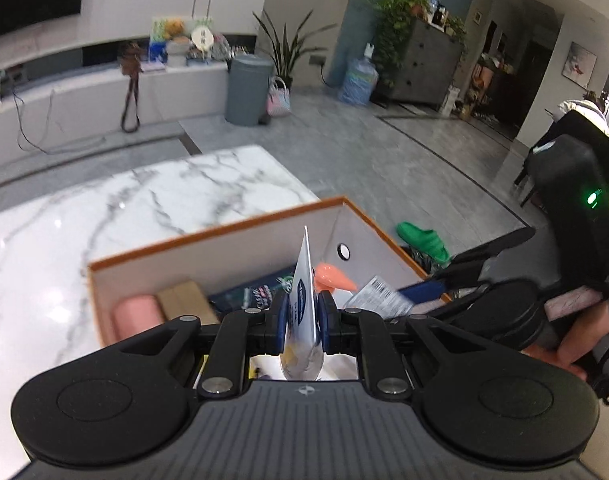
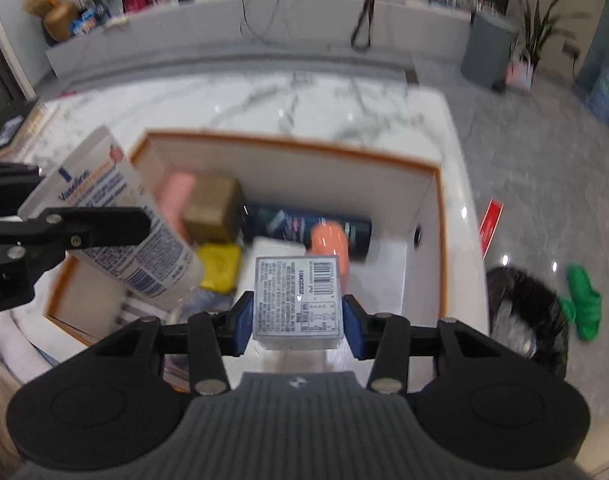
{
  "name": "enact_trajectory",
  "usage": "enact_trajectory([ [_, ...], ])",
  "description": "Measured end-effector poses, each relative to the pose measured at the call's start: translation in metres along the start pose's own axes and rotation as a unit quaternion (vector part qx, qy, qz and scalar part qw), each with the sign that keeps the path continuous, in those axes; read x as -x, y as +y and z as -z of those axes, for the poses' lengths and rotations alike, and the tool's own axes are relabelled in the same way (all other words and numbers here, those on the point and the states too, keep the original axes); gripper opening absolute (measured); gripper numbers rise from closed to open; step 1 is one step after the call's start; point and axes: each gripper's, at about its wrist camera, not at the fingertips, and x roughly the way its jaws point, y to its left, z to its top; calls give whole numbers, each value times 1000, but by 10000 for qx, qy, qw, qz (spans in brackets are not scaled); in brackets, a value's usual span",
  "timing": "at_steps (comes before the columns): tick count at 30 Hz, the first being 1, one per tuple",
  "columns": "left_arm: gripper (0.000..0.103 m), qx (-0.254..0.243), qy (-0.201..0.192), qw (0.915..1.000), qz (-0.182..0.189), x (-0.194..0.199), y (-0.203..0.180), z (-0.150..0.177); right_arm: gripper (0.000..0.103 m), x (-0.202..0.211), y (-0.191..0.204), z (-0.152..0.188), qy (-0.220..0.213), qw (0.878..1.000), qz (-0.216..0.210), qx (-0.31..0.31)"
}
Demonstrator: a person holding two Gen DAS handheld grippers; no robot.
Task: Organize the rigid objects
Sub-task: 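Lower the cube box into the orange box with the right tool while the left carries the lotion tube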
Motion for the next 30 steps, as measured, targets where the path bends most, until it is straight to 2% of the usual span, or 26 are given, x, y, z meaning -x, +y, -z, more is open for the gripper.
enact_trajectory([
  [3, 18, -19, 108, 9999, 9, -19, 6, 2, 46, -26, -5, 2, 298, 9995, -21, -39],
  [9, 18, 16, 248, 9997, 67, -38, 11, 6, 46, -55, -8, -5, 630, 9979, 10, -119],
  [16, 18, 87, 263, 9995, 138, -40, 13, 10, 47, -72, -17, -11, 899, 9946, -2, -519],
  [21, 18, 59, 252, 9996, 107, -32, 12, 10, 46, -73, -19, -10, 1050, 9931, 126, -500],
  [25, 18, 51, 234, 9996, 137, -28, 9, 9, 46, -77, -17, -7, 1070, 9932, 196, -424],
  [30, 18, -22, 294, 9995, 92, -25, 8, 10, 45, -79, -18, -12, 845, 9946, 158, -576],
])
